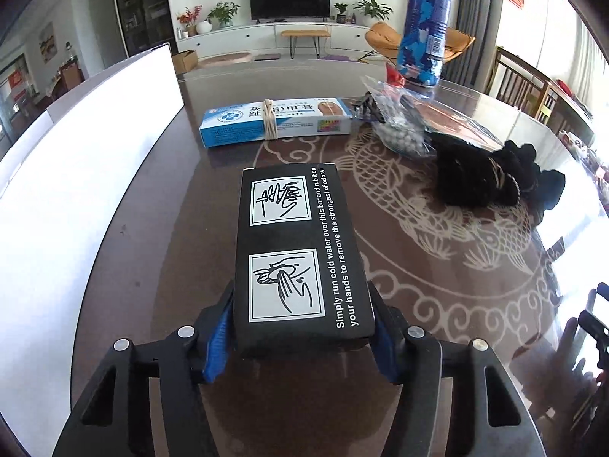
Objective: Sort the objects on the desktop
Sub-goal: 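Lift the soap box with the left tool while right tool reaches a black velvet pouch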
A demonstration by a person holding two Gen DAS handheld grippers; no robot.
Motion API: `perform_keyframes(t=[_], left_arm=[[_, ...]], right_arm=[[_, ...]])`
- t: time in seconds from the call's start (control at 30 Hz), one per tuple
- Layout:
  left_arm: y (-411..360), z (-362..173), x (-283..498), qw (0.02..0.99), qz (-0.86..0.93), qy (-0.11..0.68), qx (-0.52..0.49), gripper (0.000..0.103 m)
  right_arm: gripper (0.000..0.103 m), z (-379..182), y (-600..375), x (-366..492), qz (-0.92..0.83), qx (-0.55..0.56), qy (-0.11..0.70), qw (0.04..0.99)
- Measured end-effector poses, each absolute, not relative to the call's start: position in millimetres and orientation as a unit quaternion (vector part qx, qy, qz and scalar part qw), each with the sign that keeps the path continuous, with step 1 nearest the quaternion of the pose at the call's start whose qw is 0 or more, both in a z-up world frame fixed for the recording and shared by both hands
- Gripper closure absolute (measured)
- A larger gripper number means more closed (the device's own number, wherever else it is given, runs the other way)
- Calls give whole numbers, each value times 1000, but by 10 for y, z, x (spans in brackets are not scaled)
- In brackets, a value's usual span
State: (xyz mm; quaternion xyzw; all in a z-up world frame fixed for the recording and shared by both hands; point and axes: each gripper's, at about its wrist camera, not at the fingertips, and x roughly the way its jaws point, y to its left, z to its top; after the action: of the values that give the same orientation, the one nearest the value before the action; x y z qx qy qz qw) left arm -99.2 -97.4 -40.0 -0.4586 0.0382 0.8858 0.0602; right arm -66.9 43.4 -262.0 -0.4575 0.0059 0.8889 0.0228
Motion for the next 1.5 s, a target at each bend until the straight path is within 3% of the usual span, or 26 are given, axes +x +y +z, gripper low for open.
perform_keyframes(t=[0.47, 0.67, 0.83, 0.97, 1.0, 1.03, 1.07, 1.17, 1.5], left_arm=[[-982, -410, -952, 76, 895, 43, -438, 42], [-988, -417, -935, 77, 896, 43, -435, 42], [-991, -417, -939, 78, 896, 42, -435, 42], [-992, -419, -938, 78, 896, 42, -435, 42], [-993, -419, -941, 78, 896, 42, -435, 42], [-991, -419, -939, 78, 896, 42, -435, 42], [-991, -419, -939, 78, 896, 42, -435, 42], [-992, -420, -940, 78, 896, 42, -435, 42], [-993, -420, -939, 78, 896, 42, -435, 42]], right_arm=[[0, -2617, 446, -675, 890, -456, 10, 21], [0, -2524, 590, -1005, 888, -452, 82, -4], [0, -2358, 305, -1764, 896, -434, -79, -49], [1, -2444, 151, -2205, 877, -456, -114, -98], [3, -2476, 119, -2267, 873, -461, -117, -105], [17, -2506, 83, -2322, 869, -467, -114, -116], [44, -2533, 64, -2363, 864, -476, -104, -127], [67, -2523, 59, -2323, 868, -470, -59, -146], [66, -2549, -203, -910, 890, -445, -12, -98]])
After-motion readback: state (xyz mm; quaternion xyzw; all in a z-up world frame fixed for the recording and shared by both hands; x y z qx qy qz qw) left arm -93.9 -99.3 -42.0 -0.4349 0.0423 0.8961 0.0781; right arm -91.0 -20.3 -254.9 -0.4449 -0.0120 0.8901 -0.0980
